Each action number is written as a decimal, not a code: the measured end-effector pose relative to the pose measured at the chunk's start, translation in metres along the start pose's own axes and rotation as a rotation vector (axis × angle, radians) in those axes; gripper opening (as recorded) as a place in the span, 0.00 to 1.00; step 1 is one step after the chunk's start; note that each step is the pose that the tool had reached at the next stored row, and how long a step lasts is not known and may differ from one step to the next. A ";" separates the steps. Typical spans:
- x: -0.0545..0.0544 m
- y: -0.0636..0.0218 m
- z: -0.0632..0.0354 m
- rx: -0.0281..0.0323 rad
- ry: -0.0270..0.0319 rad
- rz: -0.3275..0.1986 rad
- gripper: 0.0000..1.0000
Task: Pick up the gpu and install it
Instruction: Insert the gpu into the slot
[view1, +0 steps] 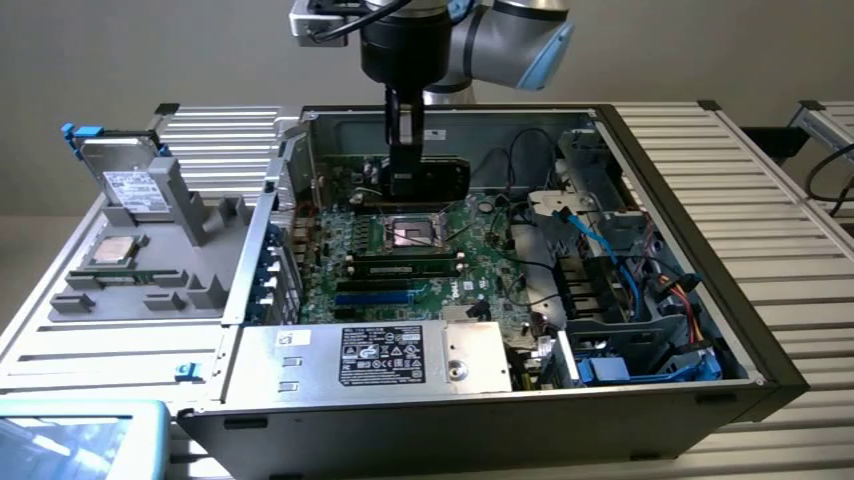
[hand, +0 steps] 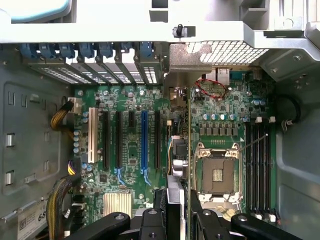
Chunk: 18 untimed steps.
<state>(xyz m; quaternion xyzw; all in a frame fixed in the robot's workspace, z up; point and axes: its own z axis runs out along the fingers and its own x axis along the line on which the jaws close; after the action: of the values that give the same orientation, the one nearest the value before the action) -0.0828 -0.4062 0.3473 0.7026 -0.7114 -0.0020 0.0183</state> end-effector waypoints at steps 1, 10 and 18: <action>0.000 0.0009 0.0005 0.0000 0.0003 -0.001 0.28; 0.001 0.0078 0.0086 0.0075 0.0005 -0.006 0.28; 0.002 0.0099 0.0211 0.0075 0.0008 -0.007 0.28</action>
<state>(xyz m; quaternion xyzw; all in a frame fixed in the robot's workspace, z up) -0.0933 -0.4081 0.3265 0.7052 -0.7088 0.0009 0.0159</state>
